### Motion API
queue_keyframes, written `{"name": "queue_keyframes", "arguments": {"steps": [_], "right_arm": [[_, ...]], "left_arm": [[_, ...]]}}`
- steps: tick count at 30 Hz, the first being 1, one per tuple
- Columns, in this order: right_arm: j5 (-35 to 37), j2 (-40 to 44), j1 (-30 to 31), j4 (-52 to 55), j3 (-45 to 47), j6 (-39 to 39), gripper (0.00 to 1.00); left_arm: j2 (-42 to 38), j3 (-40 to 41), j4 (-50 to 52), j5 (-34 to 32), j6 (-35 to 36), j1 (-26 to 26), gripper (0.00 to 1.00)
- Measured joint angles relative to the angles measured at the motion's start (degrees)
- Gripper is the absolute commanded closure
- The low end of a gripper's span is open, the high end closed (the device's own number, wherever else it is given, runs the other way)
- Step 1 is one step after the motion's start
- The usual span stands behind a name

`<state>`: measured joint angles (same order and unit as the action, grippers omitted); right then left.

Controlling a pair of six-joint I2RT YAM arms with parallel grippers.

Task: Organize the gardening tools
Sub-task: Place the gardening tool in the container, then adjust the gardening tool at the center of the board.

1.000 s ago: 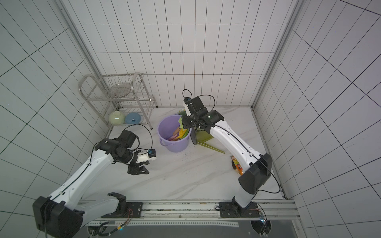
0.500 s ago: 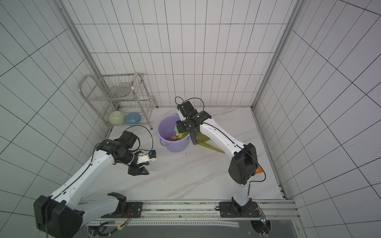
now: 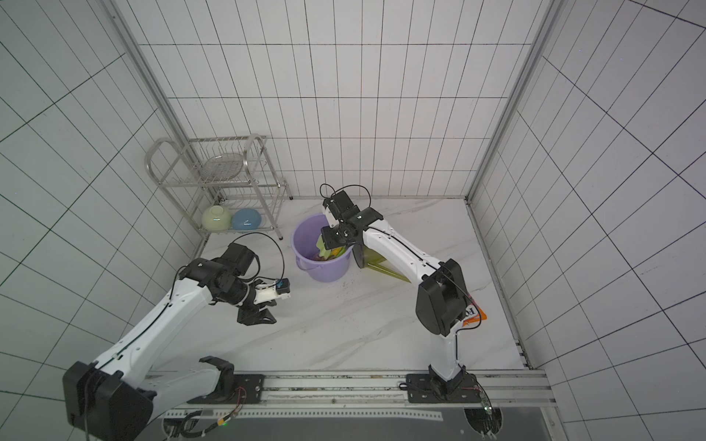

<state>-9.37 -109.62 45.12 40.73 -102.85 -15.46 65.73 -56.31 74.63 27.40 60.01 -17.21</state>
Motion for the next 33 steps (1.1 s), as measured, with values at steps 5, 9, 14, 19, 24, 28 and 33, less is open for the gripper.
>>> {"name": "queue_keyframes", "arguments": {"steps": [5, 9, 14, 19, 24, 28, 33], "right_arm": [[-0.3, 0.0, 0.0, 0.0, 0.0, -0.4, 0.78], [-0.5, 0.1, -0.3, 0.0, 0.0, -0.8, 0.68], [-0.7, 1.6, -1.6, 0.4, 0.0, -1.0, 0.59], [-1.8, 5.4, -4.9, 1.9, 0.0, -0.6, 0.53], [-4.8, 8.2, -9.7, 3.3, 0.0, -0.1, 0.5], [-9.4, 9.5, -14.8, 4.0, 0.3, 0.6, 0.49], [-18.3, 11.7, -23.3, 3.7, 4.9, 1.0, 0.47]], "left_arm": [[0.0, 0.0, -0.1, -0.1, 0.0, 0.0, 0.46], [-0.1, 0.0, -0.1, -0.3, 0.0, 0.0, 0.46], [-0.1, 0.0, -0.3, -0.6, -0.2, 0.0, 0.45], [-0.2, 0.0, -0.7, -0.9, -0.7, 0.0, 0.45], [-0.4, 0.0, -0.9, -1.0, -1.2, 0.0, 0.45], [-0.6, 0.0, -1.2, -1.0, -1.7, 0.0, 0.46], [-0.9, -0.1, -1.2, -1.0, -2.3, 0.0, 0.46]]}}
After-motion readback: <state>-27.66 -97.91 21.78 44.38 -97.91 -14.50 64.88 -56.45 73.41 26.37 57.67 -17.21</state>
